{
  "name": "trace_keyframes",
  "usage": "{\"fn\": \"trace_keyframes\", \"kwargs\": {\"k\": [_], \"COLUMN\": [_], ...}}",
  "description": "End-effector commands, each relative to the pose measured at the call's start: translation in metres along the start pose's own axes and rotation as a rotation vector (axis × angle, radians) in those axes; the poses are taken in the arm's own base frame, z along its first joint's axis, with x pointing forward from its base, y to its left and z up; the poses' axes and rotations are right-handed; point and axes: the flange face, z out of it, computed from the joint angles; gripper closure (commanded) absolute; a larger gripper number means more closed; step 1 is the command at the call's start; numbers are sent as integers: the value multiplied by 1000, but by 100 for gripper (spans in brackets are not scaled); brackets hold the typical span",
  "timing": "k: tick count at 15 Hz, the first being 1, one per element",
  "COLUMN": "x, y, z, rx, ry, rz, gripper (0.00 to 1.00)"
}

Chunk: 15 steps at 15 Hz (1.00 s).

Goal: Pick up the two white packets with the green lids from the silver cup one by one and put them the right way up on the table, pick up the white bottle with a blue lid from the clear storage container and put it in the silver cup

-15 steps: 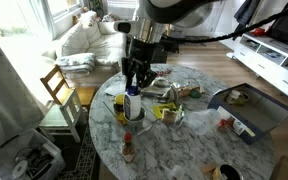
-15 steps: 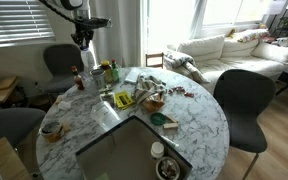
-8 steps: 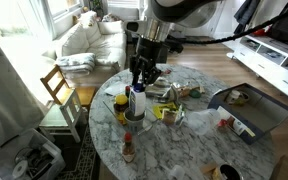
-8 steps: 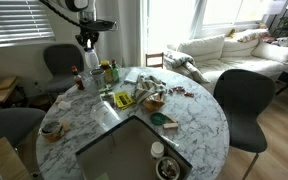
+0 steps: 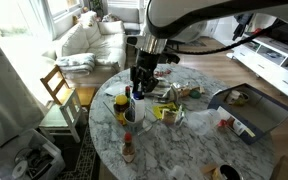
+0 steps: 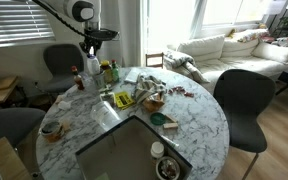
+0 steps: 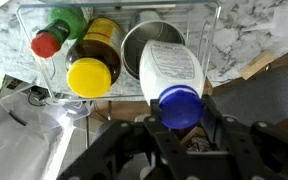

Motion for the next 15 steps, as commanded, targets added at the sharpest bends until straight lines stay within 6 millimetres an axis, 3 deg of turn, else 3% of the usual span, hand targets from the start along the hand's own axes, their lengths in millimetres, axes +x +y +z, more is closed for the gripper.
{"fn": "trace_keyframes", "kwargs": {"k": [1, 8, 13, 14, 15], "x": [-6, -13, -14, -13, -11], "y": [5, 11, 12, 12, 12], "z": [16, 48, 60, 58, 56], "rx": [10, 40, 55, 51, 45], "ry": [-4, -22, -29, -31, -31], "rz": [38, 76, 90, 90, 89], "gripper": [81, 81, 81, 79, 58]}}
